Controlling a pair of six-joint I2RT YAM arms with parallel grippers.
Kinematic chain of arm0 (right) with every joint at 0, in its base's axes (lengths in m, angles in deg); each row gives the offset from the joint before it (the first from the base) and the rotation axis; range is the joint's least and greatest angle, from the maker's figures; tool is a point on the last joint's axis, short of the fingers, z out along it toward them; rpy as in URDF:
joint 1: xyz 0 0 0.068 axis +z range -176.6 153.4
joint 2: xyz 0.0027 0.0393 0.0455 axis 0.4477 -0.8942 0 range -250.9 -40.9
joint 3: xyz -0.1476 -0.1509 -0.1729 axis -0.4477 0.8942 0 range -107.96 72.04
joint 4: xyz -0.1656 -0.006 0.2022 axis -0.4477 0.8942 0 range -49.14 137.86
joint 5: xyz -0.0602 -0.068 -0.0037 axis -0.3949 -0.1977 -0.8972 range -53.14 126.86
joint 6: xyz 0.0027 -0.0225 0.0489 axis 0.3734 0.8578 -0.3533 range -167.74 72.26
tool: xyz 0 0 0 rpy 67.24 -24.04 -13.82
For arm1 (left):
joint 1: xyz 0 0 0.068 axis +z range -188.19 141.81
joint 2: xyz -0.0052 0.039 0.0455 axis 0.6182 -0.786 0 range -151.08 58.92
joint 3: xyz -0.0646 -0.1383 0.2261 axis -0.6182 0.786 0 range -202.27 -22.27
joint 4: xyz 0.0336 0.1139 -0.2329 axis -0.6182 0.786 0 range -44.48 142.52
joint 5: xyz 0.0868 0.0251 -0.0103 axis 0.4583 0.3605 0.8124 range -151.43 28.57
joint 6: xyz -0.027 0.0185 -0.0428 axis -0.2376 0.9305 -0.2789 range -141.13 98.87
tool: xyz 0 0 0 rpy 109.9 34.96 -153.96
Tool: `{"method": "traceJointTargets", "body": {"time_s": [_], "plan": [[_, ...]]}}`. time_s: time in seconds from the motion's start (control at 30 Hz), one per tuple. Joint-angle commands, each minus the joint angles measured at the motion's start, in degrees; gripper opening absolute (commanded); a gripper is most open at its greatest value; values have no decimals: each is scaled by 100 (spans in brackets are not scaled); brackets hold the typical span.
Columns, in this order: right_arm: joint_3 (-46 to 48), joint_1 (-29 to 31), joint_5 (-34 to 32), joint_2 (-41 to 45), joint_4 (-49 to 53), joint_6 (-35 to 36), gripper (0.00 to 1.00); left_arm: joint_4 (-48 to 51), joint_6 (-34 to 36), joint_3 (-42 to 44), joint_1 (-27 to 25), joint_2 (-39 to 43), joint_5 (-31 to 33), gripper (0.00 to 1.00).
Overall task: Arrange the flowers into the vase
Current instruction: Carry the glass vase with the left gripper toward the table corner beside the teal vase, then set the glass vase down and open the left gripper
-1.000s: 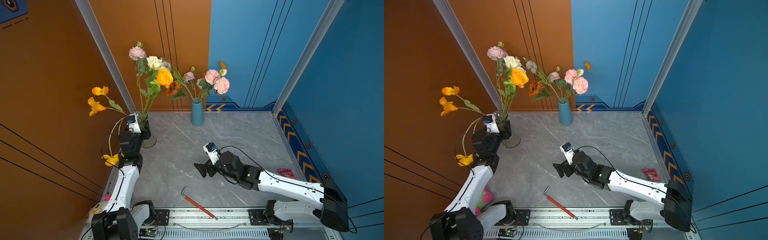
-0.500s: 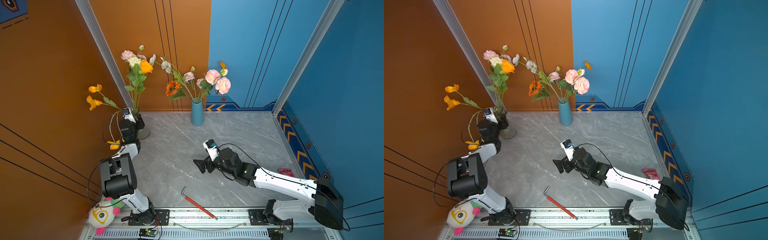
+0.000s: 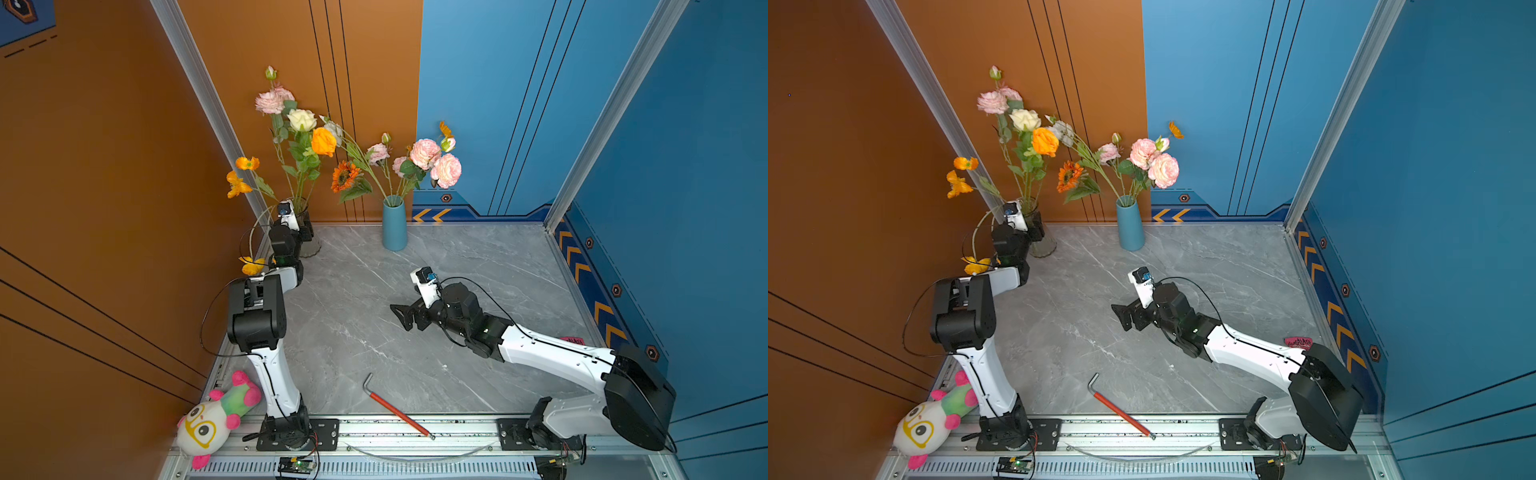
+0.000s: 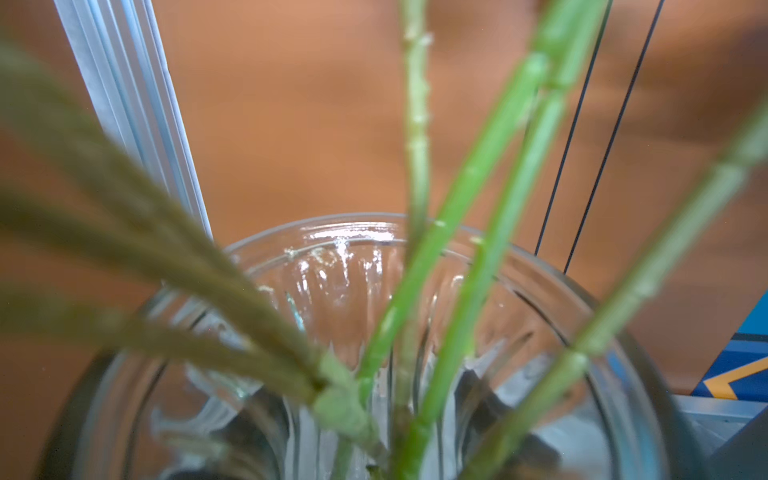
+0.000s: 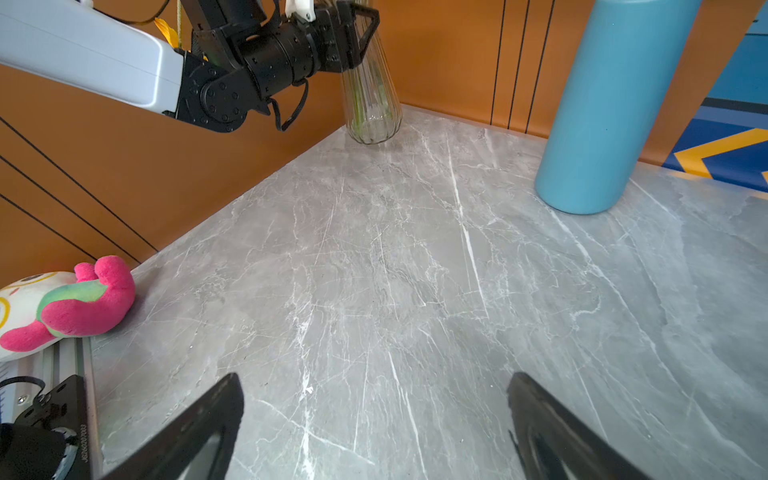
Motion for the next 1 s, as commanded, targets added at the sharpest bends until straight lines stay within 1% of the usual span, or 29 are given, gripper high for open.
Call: {"method": "traceJointTargets", "body": {"time_s": [0.0, 0.13, 0.3, 0.43, 0.73, 0.8, 0.83, 0.87, 0.9, 0.97], "plan": [[69, -49, 207, -104, -286, -60, 100, -1284, 57, -281, -17, 94, 40, 34], [20, -53, 256, -162, -211, -71, 100, -1438, -38, -233, -18, -28, 52, 36], [104, -46, 257, -86, -193, -94, 100, -1645, -180, -87, -24, -117, 27, 41], [179, -51, 230, 8, -130, -66, 100, -1655, -237, -97, -41, -244, -58, 47], [288, -94, 247, 150, -88, -29, 100, -1648, -214, -4, -112, -385, 23, 57], [328, -102, 247, 162, -110, -27, 100, -1648, -227, 5, -116, -411, 93, 65], [346, -109, 247, 159, -118, -32, 100, -1648, -219, 14, -124, -421, 121, 71], [356, -112, 256, 162, -126, -33, 100, -1648, -192, 29, -139, -429, 131, 80], [364, -117, 264, 160, -127, -43, 100, -1643, -127, 52, -151, -433, 180, 97], [357, -120, 302, 161, -107, -56, 100, -1672, -118, 116, -168, -421, 231, 98]]}}
